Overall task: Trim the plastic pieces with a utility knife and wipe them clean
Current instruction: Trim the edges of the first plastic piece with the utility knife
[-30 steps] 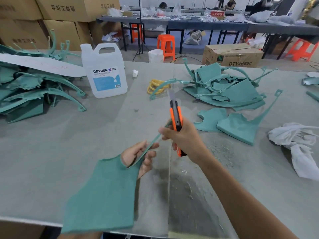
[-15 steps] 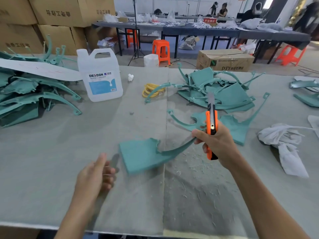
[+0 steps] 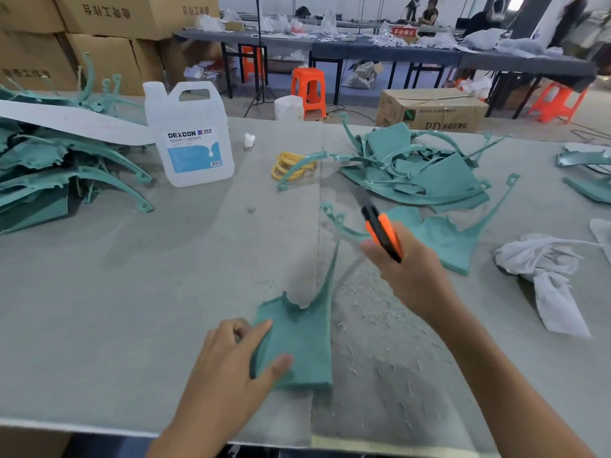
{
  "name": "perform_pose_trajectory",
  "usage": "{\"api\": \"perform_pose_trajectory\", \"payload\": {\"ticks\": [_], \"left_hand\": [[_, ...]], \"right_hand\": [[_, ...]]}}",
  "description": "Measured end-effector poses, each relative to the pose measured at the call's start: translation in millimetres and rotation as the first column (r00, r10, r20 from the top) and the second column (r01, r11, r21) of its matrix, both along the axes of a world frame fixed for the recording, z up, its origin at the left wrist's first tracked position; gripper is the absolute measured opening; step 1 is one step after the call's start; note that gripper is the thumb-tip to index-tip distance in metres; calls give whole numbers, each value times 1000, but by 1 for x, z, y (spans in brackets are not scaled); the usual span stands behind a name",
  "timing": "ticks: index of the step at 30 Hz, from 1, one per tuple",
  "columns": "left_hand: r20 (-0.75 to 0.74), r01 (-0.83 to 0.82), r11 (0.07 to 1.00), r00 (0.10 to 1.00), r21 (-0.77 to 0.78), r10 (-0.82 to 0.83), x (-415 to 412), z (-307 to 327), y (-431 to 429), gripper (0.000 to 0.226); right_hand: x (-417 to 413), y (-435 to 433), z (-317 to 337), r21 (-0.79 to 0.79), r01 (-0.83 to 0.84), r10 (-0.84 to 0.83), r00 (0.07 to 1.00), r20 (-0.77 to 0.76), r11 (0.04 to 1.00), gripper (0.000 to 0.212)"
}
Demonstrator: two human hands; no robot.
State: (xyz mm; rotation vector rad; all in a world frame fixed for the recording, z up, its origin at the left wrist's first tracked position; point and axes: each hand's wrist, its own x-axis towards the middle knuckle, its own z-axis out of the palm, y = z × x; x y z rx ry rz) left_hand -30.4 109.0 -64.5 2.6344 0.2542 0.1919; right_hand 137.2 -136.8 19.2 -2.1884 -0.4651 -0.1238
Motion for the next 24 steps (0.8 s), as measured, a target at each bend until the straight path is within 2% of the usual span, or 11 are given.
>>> {"api": "perform_pose_trajectory", "payload": {"ticks": [3,5,7,10,12,15,21,24], "left_hand": [[-50,71,997,996,34,-69,-18,0,-14,108],[12,139,977,990,160,-143,-24,-2,-17,104],[72,111,971,989,210,-129,-25,0,-25,98],[33,65,977,997,204,-73,-16,6,-42,93],[23,70,962,997,263,-79,-7,4,-53,86],[-25,99,962,995,254,-96,4,4,-62,77],[35,99,963,993,250,-111,5,-3,-63,74],[49,98,967,992,235,-113,4,-6,-62,75]], "right_hand": [[-30,-3,-14,-154,-80,77,997,-25,985,34],[-42,-3,-25,-297,-139,125,990,-65,945,26],[-47,-1,-31,-402,-193,160,981,-112,895,9],[-49,2,-35,-568,-203,180,979,-97,798,16],[-50,3,-36,-640,-183,174,982,-77,747,23],[-50,3,-36,-657,-182,172,982,-80,732,27],[-53,0,-42,-638,-204,198,977,-82,743,34],[-53,0,-45,-657,-155,167,985,-45,738,37]]}}
